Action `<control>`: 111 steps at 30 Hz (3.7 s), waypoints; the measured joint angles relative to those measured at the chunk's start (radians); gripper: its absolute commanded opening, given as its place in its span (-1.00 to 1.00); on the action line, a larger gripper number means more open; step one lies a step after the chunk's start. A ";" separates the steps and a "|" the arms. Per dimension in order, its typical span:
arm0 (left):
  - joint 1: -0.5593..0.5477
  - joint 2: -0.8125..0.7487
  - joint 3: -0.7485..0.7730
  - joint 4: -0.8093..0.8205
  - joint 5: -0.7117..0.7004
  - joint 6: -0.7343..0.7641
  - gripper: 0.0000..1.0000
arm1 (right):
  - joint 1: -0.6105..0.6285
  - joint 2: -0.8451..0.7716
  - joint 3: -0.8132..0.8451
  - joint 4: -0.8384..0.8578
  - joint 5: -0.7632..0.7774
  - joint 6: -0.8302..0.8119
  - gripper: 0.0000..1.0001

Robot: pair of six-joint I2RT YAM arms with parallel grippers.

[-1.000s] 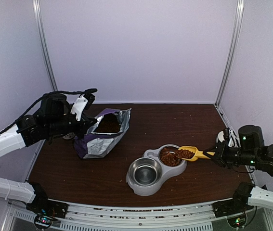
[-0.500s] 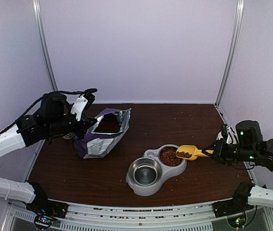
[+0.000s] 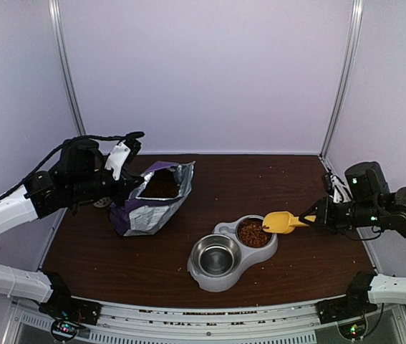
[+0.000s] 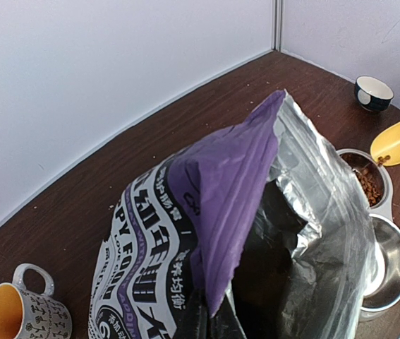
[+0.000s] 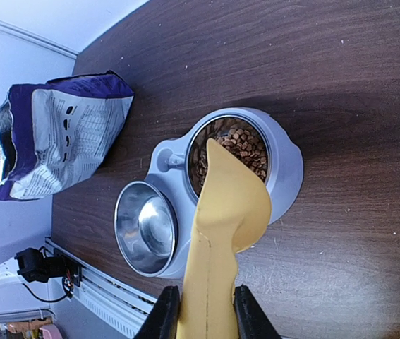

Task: Serve the pet food
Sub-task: Place the pet food in the pet food bowl, then collect the pet food from the pet food bag.

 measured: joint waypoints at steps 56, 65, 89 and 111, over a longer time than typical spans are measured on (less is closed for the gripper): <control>0.000 -0.082 -0.016 -0.035 0.037 -0.001 -1.00 | 0.434 0.408 0.441 0.365 0.030 -0.199 -1.00; 0.000 -0.082 -0.021 -0.034 0.069 0.000 -1.00 | 0.460 0.618 0.694 0.240 0.140 -0.291 -1.00; -0.033 -0.002 -0.023 0.008 0.173 -0.003 -1.00 | 0.457 1.301 1.194 -0.090 0.398 -0.334 -1.00; -0.045 0.032 -0.023 0.018 0.197 -0.004 -1.00 | 0.425 1.320 1.119 0.030 0.424 -0.357 -1.00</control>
